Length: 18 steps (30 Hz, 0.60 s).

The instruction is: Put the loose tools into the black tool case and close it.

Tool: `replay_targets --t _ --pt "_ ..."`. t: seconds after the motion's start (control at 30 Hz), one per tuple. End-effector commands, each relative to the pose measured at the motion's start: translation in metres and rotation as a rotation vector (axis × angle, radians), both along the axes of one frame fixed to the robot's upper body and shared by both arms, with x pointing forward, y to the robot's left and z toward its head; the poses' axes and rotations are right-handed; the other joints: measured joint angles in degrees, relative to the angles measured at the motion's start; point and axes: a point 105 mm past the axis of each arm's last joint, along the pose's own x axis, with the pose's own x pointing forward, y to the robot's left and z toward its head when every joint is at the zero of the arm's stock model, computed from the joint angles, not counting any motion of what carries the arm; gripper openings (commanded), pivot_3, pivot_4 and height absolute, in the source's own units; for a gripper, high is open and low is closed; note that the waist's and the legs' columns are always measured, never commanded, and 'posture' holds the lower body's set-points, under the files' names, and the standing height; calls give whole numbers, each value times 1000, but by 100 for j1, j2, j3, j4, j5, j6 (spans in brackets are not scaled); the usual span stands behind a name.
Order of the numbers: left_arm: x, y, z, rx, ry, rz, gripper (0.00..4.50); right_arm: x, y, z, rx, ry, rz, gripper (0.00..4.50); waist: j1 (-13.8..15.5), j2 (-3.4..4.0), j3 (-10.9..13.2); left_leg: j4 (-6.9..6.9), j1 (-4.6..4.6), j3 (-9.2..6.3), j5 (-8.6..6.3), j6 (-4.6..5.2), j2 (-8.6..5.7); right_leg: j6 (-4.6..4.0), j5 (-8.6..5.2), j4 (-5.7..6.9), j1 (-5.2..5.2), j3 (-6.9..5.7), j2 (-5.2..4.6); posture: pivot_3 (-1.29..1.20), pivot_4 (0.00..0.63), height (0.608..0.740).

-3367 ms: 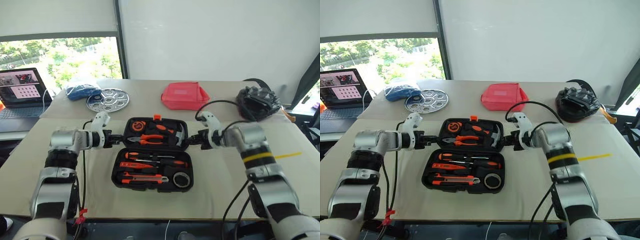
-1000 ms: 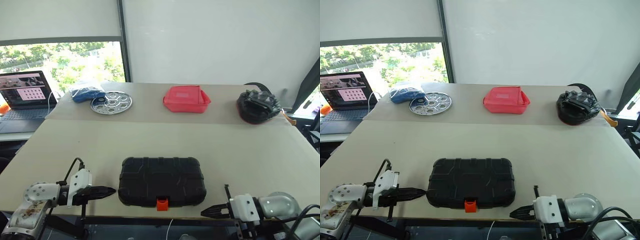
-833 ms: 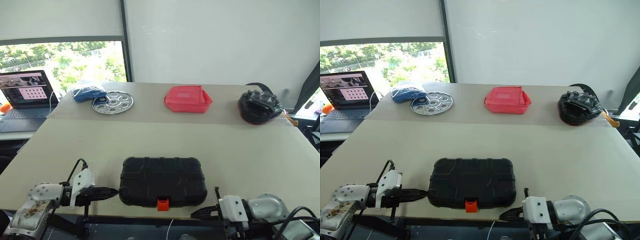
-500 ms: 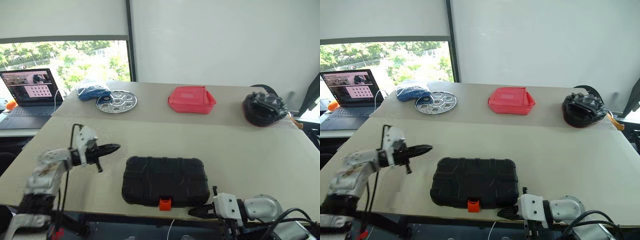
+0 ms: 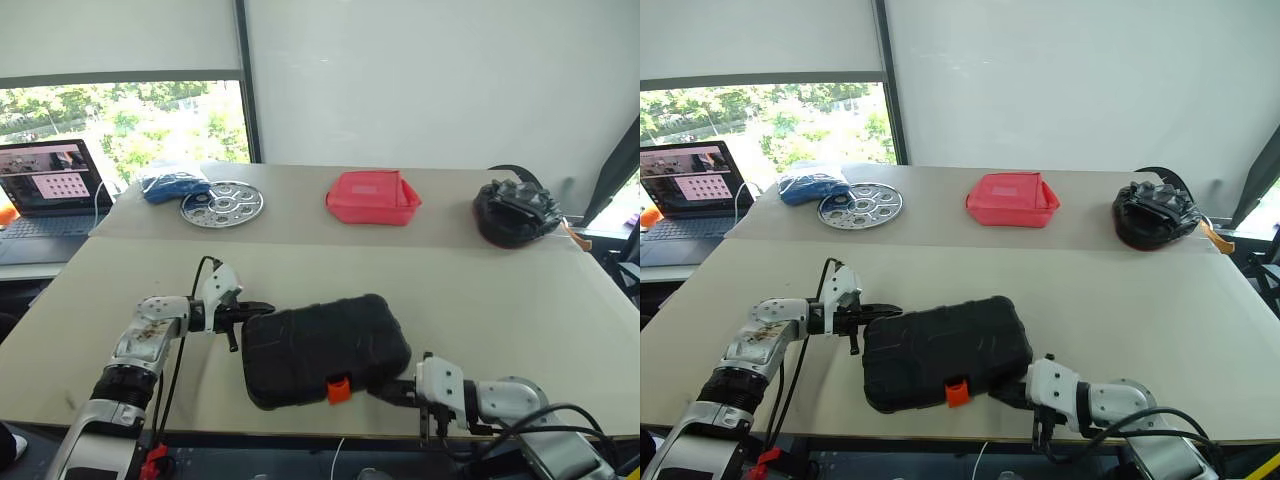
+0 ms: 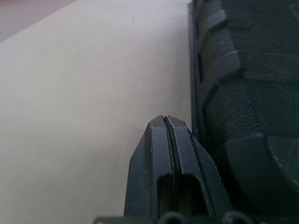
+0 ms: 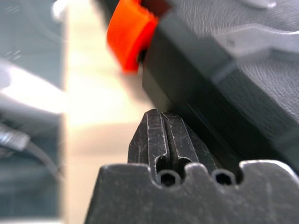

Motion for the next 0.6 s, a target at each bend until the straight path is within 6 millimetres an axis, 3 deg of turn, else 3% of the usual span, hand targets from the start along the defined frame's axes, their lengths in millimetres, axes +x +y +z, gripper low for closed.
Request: replay_targets --t 0.03,0.17,0.3,0.43,0.6 --pt "-8 -1 5 -31 -18 -15 45 21 -4 19 32 -75 -72 0 13 0 0 0 -1 0 0 0 0 0 0 0 0 0 -1 0 150 740" --pt "-7 9 7 -15 -50 60 45 24 -10 14 -7 -71 -75 0 47 0 0 -2 -4 0 -1 1 1 0 0 -5 -1 -2 -1 0 150 740" --pt "-6 17 30 -30 -120 60 45 16 -27 19 -25 -81 -67 0 76 0 0 1 -12 -1 -1 1 -1 0 0 -6 -4 -3 -3 0 150 740" --pt "-19 5 54 -56 -114 -90 45 -4 -37 19 -43 -59 -25 0 82 0 0 0 -20 -4 -1 1 0 2 -1 -12 -6 -7 -3 0 150 740" --pt "-31 -31 67 -44 -98 -267 45 -36 -20 15 -23 20 78 0 71 0 0 2 -18 -7 -1 1 -1 3 -2 -10 -1 -7 -1 0 150 740"
